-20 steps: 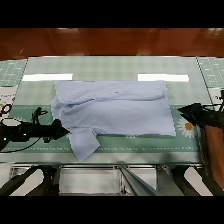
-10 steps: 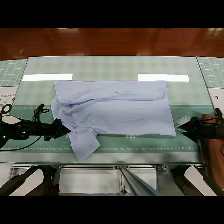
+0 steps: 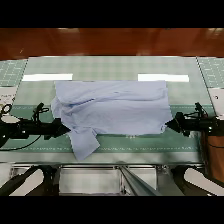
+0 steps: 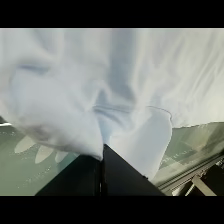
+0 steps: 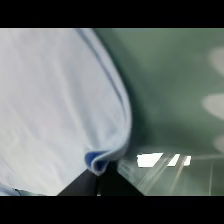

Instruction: Fold the shirts.

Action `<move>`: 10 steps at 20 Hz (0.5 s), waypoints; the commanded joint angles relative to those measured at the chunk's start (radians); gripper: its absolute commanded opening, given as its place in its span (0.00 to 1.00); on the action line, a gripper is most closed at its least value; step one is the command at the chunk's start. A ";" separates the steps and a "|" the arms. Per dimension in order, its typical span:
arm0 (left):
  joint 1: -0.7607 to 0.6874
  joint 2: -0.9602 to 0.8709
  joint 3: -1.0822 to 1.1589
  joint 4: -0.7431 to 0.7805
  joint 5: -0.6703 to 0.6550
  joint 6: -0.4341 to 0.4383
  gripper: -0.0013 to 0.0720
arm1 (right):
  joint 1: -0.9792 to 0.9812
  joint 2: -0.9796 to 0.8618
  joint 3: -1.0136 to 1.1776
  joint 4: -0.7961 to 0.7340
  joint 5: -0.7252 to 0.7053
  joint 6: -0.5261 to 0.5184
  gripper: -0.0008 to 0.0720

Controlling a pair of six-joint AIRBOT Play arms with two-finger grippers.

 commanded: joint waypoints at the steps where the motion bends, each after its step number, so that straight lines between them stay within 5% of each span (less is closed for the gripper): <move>1: 0.001 -0.001 0.030 0.000 -0.019 0.021 0.05 | 0.033 -0.021 0.032 0.048 0.016 -0.092 0.04; 10: -0.014 -0.104 0.391 0.000 -0.005 0.019 0.05 | 0.064 -0.067 0.306 0.058 0.067 -0.081 0.04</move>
